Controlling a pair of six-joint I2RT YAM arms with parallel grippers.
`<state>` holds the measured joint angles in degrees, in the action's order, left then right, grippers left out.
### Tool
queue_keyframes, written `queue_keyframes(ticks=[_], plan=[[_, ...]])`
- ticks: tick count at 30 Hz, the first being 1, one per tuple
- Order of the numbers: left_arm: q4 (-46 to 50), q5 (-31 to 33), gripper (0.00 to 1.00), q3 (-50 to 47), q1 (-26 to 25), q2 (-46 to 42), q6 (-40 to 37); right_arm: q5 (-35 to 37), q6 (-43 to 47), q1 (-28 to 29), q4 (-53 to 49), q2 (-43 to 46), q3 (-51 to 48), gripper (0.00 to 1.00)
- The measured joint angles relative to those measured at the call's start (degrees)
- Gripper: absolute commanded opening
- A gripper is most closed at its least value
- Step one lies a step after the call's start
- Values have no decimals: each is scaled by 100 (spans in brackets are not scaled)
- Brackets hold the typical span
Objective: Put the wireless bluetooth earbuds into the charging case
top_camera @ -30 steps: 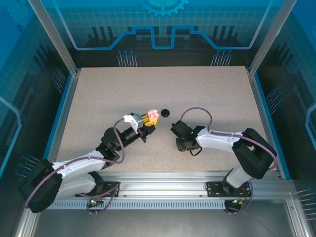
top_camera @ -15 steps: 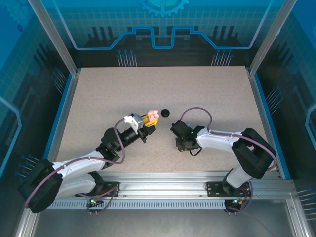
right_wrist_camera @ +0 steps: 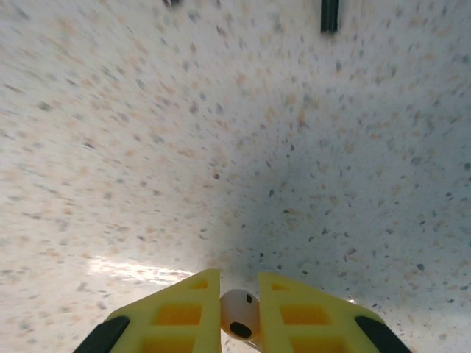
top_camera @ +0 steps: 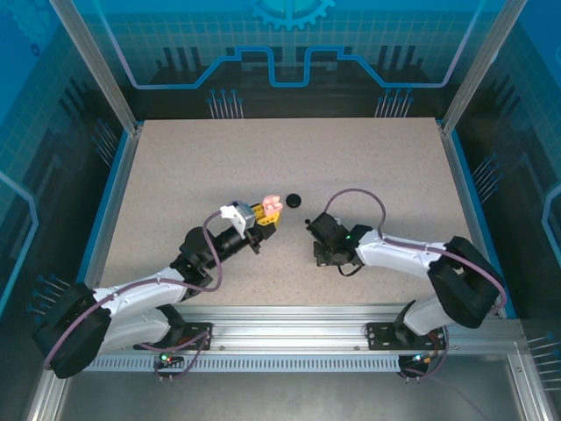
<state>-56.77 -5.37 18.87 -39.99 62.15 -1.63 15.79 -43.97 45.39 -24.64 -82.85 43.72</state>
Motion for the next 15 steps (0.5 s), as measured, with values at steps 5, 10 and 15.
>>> queue_keyframes(ticks=[5, 10, 15], plan=[[-74, 4, 0, 2, 0, 55, -33, -129, -28, -35, 0, 765, 146, 15], [-302, 90, 0, 2, 0, 284, -146, -376, -114, -306, 103, 1478, 564, 16], [-658, 282, 0, 55, 0, 621, -315, -614, -216, -549, 505, 1840, 1300, 16]])
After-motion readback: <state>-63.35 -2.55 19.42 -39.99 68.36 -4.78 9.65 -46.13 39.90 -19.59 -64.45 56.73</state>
